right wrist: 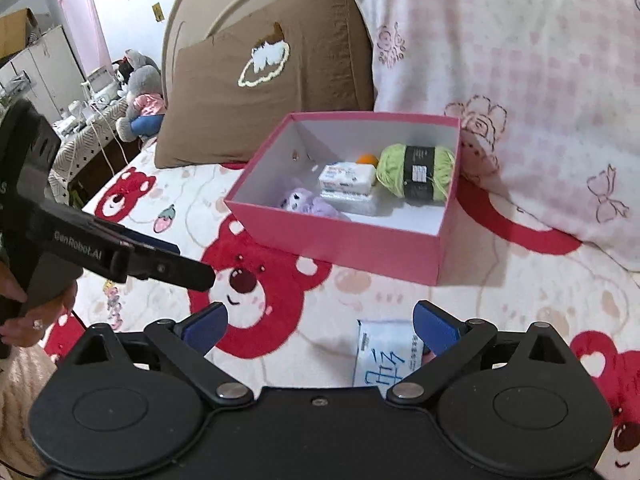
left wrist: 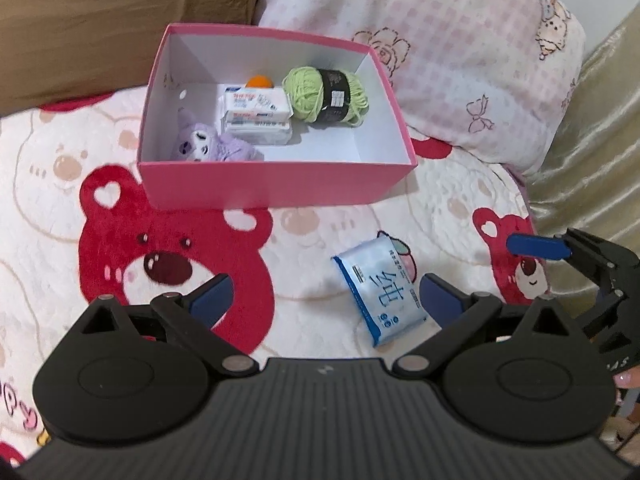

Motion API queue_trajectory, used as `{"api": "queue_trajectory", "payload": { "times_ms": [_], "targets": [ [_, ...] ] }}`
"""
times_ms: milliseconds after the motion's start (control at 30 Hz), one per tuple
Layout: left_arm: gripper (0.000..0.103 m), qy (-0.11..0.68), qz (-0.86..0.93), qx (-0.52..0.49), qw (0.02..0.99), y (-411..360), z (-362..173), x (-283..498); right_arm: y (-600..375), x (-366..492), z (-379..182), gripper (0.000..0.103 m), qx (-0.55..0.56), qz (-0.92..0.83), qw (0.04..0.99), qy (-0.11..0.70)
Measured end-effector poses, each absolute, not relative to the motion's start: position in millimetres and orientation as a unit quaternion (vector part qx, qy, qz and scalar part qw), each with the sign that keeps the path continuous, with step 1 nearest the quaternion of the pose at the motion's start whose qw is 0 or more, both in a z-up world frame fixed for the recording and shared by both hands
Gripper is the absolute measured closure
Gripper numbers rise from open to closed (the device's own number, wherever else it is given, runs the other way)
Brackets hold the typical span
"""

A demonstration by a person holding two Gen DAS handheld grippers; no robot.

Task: Organize objects
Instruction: 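Withdraw the left tool from the box toward the blue-printed wipe packet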

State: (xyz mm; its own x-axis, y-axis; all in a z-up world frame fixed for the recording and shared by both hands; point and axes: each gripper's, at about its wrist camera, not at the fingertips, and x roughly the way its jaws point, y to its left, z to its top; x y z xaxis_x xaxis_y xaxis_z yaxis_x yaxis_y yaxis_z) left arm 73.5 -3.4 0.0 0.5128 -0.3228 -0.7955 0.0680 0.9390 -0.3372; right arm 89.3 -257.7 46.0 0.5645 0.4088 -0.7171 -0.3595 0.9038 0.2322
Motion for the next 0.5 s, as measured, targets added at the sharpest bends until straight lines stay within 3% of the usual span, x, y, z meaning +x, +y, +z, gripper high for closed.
{"api": "queue_trajectory", "payload": {
  "times_ms": [500],
  "targets": [
    [0.002,0.472,-0.148,-0.044,0.868,-46.6,-69.0,84.6,-232.6,66.1,-23.5,0.002,-0.068,0.192,0.887,0.415]
  ]
}}
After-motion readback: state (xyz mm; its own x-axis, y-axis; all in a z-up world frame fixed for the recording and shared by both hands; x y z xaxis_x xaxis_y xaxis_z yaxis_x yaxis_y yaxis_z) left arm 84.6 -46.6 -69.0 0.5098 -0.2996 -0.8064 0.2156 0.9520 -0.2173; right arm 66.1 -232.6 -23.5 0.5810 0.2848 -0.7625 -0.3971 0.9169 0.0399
